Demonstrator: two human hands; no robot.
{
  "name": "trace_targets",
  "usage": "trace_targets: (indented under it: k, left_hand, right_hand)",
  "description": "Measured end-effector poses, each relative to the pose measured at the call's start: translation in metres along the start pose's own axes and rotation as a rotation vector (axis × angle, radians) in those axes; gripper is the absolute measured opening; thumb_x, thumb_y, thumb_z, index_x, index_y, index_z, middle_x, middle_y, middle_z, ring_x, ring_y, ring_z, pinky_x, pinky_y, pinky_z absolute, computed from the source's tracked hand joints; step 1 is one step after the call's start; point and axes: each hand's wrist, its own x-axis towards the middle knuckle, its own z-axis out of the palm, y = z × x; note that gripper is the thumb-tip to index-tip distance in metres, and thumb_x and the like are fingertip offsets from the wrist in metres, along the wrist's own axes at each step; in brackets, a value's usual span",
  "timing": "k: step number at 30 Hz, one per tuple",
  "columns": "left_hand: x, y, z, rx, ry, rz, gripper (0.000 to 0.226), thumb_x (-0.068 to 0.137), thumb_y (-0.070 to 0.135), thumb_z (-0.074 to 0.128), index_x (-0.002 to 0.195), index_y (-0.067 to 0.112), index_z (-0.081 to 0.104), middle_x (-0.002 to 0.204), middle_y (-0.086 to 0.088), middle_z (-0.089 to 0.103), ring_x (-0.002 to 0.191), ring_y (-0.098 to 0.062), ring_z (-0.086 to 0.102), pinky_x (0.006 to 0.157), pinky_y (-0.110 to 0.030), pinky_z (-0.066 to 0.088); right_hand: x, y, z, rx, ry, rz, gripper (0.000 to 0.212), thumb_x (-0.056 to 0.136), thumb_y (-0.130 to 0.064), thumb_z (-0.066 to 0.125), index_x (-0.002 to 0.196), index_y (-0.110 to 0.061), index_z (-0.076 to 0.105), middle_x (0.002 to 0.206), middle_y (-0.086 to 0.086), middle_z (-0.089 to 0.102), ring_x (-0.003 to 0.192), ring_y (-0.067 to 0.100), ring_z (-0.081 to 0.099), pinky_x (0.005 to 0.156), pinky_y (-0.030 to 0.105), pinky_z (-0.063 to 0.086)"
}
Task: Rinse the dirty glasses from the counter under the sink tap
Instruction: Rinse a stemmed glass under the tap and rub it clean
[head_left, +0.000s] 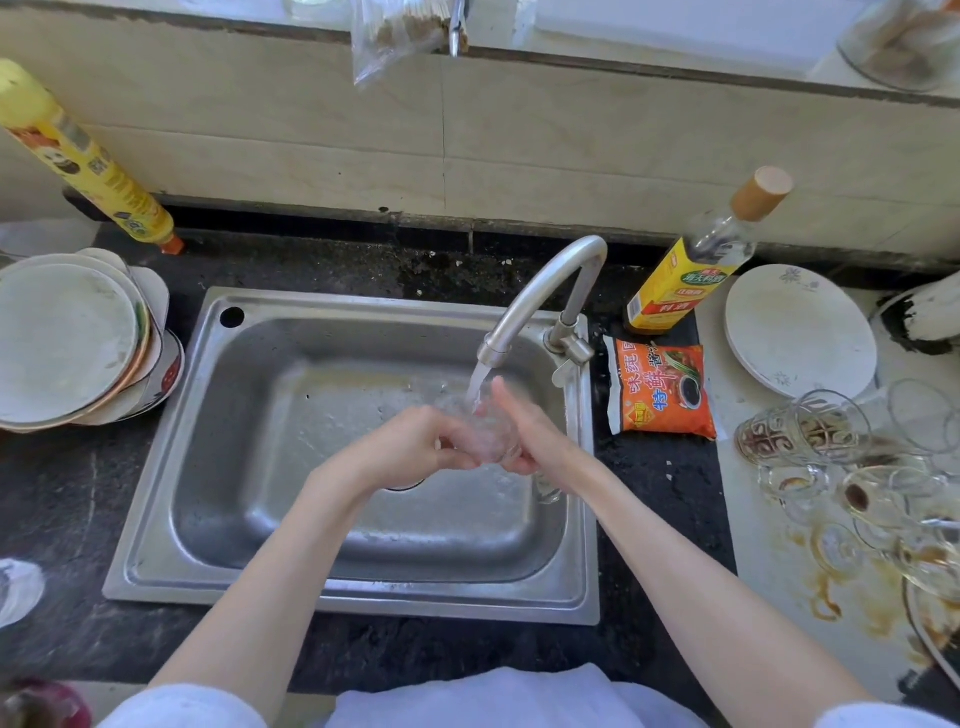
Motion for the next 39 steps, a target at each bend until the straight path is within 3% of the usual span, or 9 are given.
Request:
trace_targets:
  k: [3, 8, 12, 14, 17, 23, 29, 36, 39]
  left_hand:
    - [0.0, 0.004, -0.004, -0.03, 0.072, -0.032, 0.012, 0.074, 0.002, 0.074, 0.085, 0.008, 0.075, 0.074, 0.006, 0.068, 0.064, 0.01, 0.055, 0.068, -0.006, 0.039]
    - [0.0, 0.005, 0.003, -0.162, 0.338, -0.063, 0.026, 0.071, 0.005, 0.077, 0.064, 0.021, 0.057, 0.059, 0.011, 0.059, 0.05, 0.002, 0.046, 0.053, -0.014, 0.036]
    - [-0.006, 0.015, 0.0, -0.134, 0.059, -0.07, 0.01, 0.082, 0.019, 0.069, 0.086, 0.029, 0.071, 0.056, 0.022, 0.064, 0.045, -0.002, 0.055, 0.055, -0.013, 0.038]
    - [-0.007, 0.02, -0.005, -0.089, -0.094, -0.073, 0.017, 0.084, 0.02, 0.067, 0.096, 0.031, 0.072, 0.071, 0.028, 0.067, 0.049, -0.008, 0.062, 0.06, -0.006, 0.038]
    - [-0.007, 0.026, -0.011, -0.029, -0.11, -0.1, 0.004, 0.079, 0.028, 0.072, 0.083, 0.028, 0.075, 0.061, 0.022, 0.066, 0.049, -0.01, 0.062, 0.057, -0.01, 0.038]
    - [-0.004, 0.018, 0.0, 0.037, 0.309, -0.112, 0.033, 0.068, 0.036, 0.079, 0.058, 0.018, 0.053, 0.049, 0.009, 0.055, 0.046, -0.004, 0.048, 0.053, -0.023, 0.037]
    - [-0.006, 0.006, -0.009, 0.113, 0.034, 0.027, 0.006, 0.08, 0.008, 0.07, 0.08, 0.014, 0.072, 0.079, 0.011, 0.065, 0.072, 0.006, 0.054, 0.072, -0.009, 0.037]
    - [-0.001, 0.008, -0.005, -0.015, 0.331, -0.018, 0.032, 0.075, 0.009, 0.074, 0.064, 0.024, 0.049, 0.065, 0.01, 0.053, 0.058, -0.001, 0.045, 0.057, -0.012, 0.035]
    - [-0.004, 0.005, -0.006, 0.007, 0.202, 0.039, 0.016, 0.076, 0.015, 0.074, 0.071, 0.023, 0.061, 0.076, 0.009, 0.061, 0.073, -0.01, 0.052, 0.068, -0.012, 0.037]
  right_hand:
    - [0.005, -0.003, 0.005, -0.034, -0.04, 0.043, 0.064, 0.096, -0.059, 0.013, 0.063, -0.034, 0.063, 0.04, -0.01, 0.035, 0.034, 0.005, 0.021, 0.037, 0.017, 0.015]
    - [0.015, 0.005, 0.008, 0.01, -0.039, -0.029, 0.06, 0.088, -0.061, 0.039, 0.118, -0.01, 0.047, 0.067, 0.001, 0.051, 0.048, 0.009, 0.041, 0.048, 0.025, 0.027]
    - [0.013, 0.0, 0.011, -0.05, 0.022, -0.001, 0.047, 0.09, -0.065, 0.032, 0.104, -0.024, 0.051, 0.079, 0.015, 0.065, 0.056, 0.024, 0.057, 0.051, 0.022, 0.029]
    - [0.013, 0.0, 0.013, -0.063, -0.015, 0.031, 0.07, 0.078, -0.081, 0.032, 0.095, -0.019, 0.06, 0.097, 0.034, 0.057, 0.076, 0.032, 0.051, 0.057, 0.026, 0.028]
    - [0.013, 0.004, 0.013, 0.0, -0.174, 0.091, 0.11, 0.068, -0.09, 0.027, 0.104, 0.011, 0.051, 0.077, 0.022, 0.046, 0.062, 0.018, 0.031, 0.052, 0.031, 0.012]
    - [0.005, 0.004, 0.008, 0.221, -0.225, 0.006, 0.058, 0.09, -0.061, 0.032, 0.098, -0.01, 0.057, 0.061, -0.002, 0.049, 0.048, 0.009, 0.04, 0.043, 0.021, 0.022]
    - [0.003, 0.004, 0.0, 0.046, -0.081, 0.107, 0.068, 0.091, -0.066, 0.024, 0.108, -0.012, 0.063, 0.053, -0.006, 0.058, 0.046, 0.005, 0.049, 0.046, 0.015, 0.036]
    - [0.007, -0.001, 0.006, 0.045, 0.011, -0.024, 0.054, 0.082, -0.064, 0.038, 0.109, -0.019, 0.052, 0.08, 0.003, 0.058, 0.054, 0.009, 0.05, 0.049, 0.021, 0.031]
    - [0.008, 0.0, 0.004, 0.036, 0.007, 0.006, 0.061, 0.094, -0.059, 0.029, 0.111, -0.008, 0.059, 0.065, 0.002, 0.056, 0.041, 0.006, 0.044, 0.039, 0.017, 0.029]
